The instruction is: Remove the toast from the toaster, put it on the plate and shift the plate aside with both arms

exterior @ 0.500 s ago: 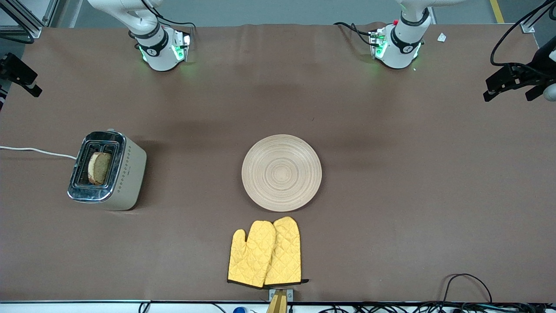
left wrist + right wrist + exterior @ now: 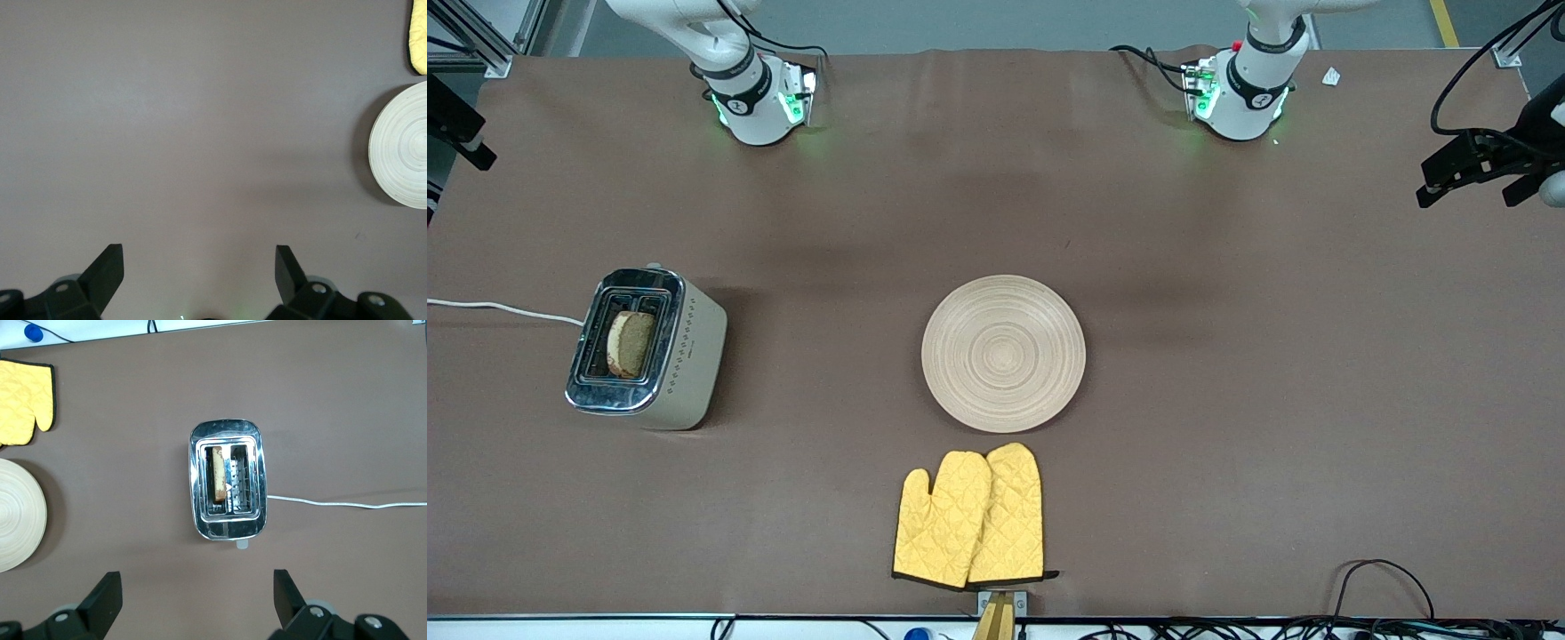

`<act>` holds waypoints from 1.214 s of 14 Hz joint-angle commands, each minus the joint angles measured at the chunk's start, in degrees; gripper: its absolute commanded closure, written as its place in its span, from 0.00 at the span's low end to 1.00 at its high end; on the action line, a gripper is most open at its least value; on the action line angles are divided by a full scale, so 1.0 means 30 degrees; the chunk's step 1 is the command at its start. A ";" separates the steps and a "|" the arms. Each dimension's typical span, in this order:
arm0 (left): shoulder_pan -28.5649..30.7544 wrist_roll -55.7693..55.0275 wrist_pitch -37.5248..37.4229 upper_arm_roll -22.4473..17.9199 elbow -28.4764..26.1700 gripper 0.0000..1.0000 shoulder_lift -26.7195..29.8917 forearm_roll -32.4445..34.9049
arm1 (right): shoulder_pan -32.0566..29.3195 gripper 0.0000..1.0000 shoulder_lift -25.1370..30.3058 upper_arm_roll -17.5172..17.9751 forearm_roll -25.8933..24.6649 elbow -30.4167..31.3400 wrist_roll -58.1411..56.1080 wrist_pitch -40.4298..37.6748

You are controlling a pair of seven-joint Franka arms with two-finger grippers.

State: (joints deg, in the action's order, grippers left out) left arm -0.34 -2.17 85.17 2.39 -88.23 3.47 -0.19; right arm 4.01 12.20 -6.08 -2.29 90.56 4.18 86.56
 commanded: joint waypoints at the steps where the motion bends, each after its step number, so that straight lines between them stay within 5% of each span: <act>1: -0.0031 0.0461 -0.0413 0.0054 0.1197 0.00 -0.1037 -0.0229 | 0.0098 0.00 0.0092 -0.0083 0.0555 -0.0244 -0.0134 -0.0376; 9: -0.0704 0.0431 0.1867 0.0580 0.0848 0.00 -0.3409 -0.4035 | -0.0048 0.00 0.0063 -0.0230 0.1260 -0.0274 -0.0076 -0.0667; 17: -0.0647 0.1425 0.6032 0.2457 -0.2082 0.00 -0.5110 -0.6760 | -0.0224 0.00 -0.1019 -0.0259 0.1289 -0.0303 -0.0105 -0.0493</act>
State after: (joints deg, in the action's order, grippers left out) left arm -2.73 -0.59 101.96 9.47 -93.09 -11.51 -18.34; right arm 3.97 9.91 -6.81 0.26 89.71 4.18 84.83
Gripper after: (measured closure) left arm 0.000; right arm 0.000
